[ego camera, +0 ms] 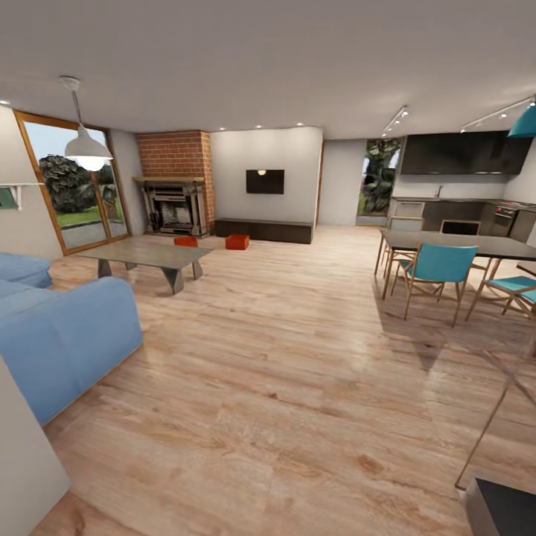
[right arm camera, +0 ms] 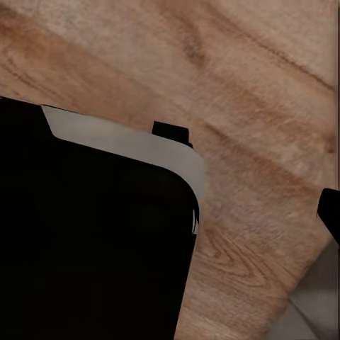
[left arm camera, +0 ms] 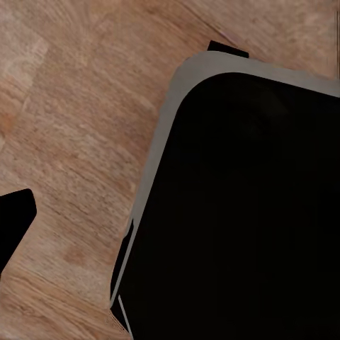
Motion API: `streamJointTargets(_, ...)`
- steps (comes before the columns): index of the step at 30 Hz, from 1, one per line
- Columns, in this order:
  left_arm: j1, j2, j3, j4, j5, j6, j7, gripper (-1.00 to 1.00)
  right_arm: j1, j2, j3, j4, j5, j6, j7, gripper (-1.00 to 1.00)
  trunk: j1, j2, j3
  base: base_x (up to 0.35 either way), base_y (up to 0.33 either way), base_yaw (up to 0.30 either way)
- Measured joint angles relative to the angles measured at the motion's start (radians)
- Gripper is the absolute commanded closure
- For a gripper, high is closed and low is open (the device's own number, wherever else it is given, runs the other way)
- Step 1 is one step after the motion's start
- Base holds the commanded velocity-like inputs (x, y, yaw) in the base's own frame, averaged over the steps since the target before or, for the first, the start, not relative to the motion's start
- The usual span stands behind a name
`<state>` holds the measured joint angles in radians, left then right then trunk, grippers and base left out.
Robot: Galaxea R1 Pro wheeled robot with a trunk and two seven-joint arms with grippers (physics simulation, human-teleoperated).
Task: Move the two storage containers from the living room to the garage. In the garage, place one container on the floor and stack the other container on top of it (either order is fine).
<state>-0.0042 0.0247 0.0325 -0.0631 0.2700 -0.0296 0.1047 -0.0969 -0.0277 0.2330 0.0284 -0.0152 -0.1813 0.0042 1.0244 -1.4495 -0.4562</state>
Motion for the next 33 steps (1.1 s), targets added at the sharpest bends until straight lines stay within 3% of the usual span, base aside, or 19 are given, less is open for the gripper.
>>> streamJointTargets(33, 0.000, 0.000, 0.000, 0.000, 0.000, 0.000, 0.000, -1.00, 0.000, 0.000, 0.000, 0.000, 0.000, 0.000, 0.000, -1.00, 0.000, 0.000, 0.000, 0.323, 0.000, 0.000)
